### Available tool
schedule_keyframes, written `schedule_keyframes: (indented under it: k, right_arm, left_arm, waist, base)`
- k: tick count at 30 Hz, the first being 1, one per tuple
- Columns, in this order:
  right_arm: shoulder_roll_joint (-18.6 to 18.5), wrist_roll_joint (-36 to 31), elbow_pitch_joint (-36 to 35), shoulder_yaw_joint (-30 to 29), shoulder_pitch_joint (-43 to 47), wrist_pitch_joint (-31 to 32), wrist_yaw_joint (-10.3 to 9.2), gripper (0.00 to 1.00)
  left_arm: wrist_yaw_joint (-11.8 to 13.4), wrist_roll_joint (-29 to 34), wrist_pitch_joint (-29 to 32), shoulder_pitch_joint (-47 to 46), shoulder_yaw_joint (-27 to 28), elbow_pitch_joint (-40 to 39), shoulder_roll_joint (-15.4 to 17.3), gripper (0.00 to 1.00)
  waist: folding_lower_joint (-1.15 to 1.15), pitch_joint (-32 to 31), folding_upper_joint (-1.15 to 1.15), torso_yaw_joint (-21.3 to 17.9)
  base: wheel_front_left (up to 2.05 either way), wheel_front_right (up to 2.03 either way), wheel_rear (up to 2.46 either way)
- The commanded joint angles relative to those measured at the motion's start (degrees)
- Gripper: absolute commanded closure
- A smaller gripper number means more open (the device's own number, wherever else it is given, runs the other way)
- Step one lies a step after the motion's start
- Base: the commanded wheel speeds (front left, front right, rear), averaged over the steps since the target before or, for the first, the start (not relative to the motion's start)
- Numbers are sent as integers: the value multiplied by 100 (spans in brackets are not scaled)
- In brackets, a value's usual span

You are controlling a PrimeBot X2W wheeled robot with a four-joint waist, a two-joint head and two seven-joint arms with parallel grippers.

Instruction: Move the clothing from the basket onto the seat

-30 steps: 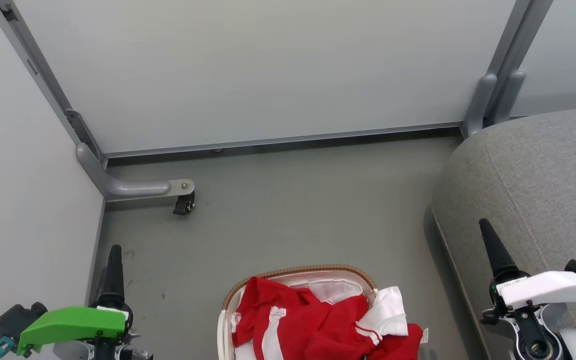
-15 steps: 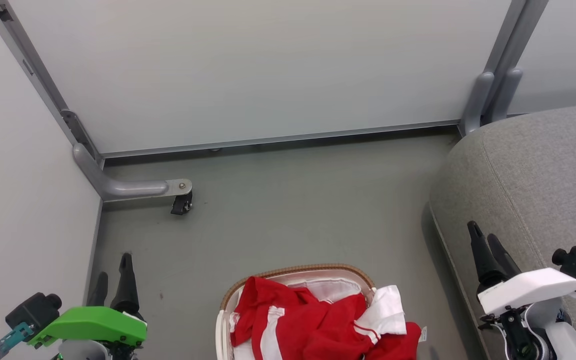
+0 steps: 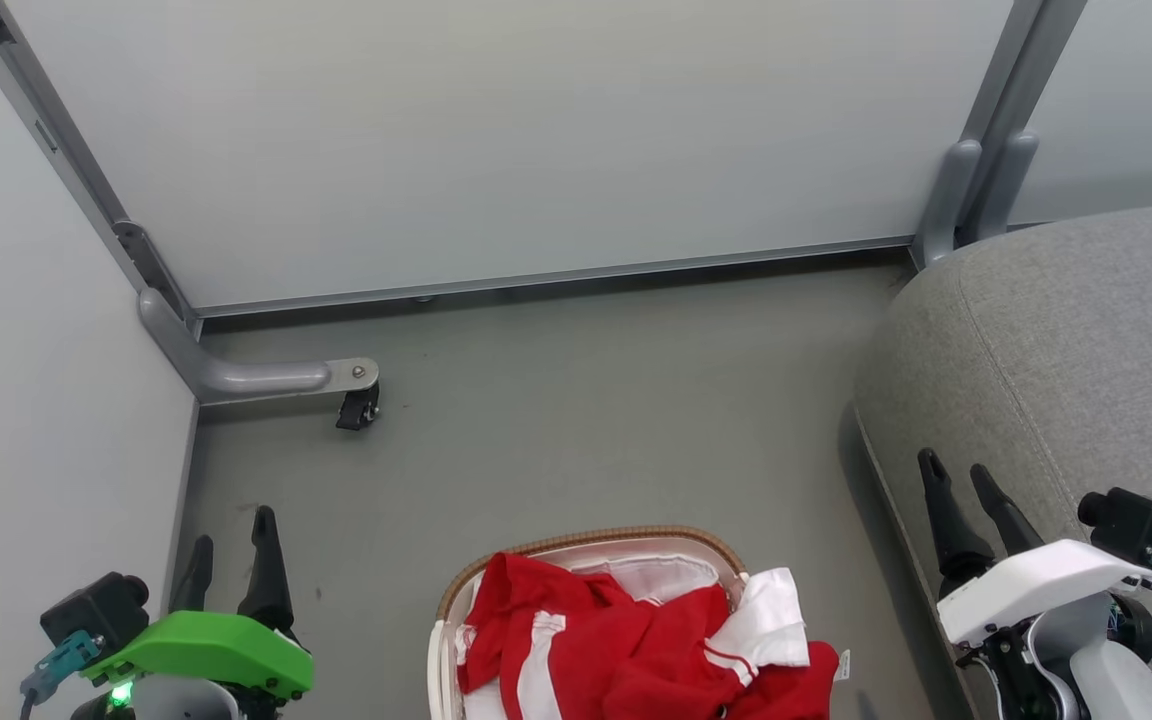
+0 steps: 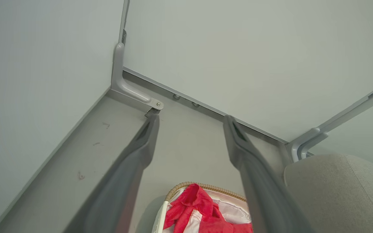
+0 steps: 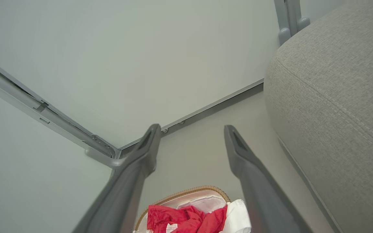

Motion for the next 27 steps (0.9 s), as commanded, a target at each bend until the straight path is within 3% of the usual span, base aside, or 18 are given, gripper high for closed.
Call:
schedule_keyframes:
  k: [1,27]
  right_arm:
    - [-52,-204,-31,10,-120,-72,2,0]
    - [28,-1776,-106,34,-35,-475,2,0]
  left_arm:
    - [39,190,-60,-136,-30,-56,83,0]
    - [26,1710,-453,-35,-216,-123,-7,0]
  waist:
    - [0,3,0,-4]
    - [0,25,0,-75]
  base:
    - [0,0,0]
    - [0,0,0]
